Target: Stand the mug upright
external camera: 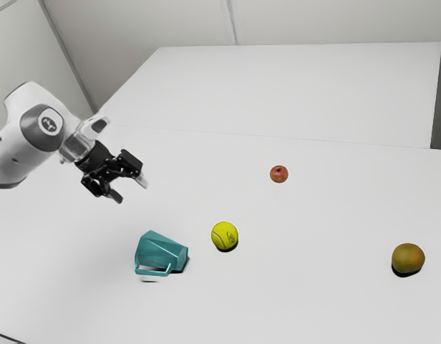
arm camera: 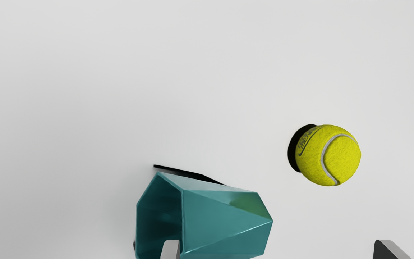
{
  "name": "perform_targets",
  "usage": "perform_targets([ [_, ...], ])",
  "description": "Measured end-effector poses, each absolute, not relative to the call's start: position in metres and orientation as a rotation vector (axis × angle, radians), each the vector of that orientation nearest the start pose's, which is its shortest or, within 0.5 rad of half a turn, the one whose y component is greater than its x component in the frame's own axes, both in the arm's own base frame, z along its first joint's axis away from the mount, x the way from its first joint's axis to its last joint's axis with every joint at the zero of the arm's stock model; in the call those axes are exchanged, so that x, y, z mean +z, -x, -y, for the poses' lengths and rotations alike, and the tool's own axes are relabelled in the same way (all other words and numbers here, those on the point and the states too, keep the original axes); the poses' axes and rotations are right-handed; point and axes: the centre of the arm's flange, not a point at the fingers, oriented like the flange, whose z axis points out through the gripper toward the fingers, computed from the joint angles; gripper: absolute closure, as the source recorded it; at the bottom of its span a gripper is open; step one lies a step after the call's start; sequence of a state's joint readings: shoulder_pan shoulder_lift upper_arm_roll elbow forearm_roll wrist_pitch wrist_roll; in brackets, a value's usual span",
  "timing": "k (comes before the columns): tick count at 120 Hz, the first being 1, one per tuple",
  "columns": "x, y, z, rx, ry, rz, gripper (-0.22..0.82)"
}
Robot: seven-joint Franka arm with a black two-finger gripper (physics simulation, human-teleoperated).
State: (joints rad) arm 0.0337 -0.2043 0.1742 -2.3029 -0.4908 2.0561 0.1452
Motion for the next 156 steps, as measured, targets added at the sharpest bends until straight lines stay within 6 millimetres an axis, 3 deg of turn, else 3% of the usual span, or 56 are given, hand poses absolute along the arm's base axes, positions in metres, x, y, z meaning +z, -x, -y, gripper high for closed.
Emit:
perform_targets([
  [50, 0.359, -0.451, -0.084, -0.148, 3.737, 0.683, 0.02],
  [97, 0.321, -0.436, -0.086, -0.305, 3.855, 0.276, 0.02],
  [124, 0.297, -0.431, -0.093, -0.329, 3.898, 0.147, 0.02],
  [156, 0.284, -0.425, -0.090, -0.353, 3.941, -0.004, 0.02],
])
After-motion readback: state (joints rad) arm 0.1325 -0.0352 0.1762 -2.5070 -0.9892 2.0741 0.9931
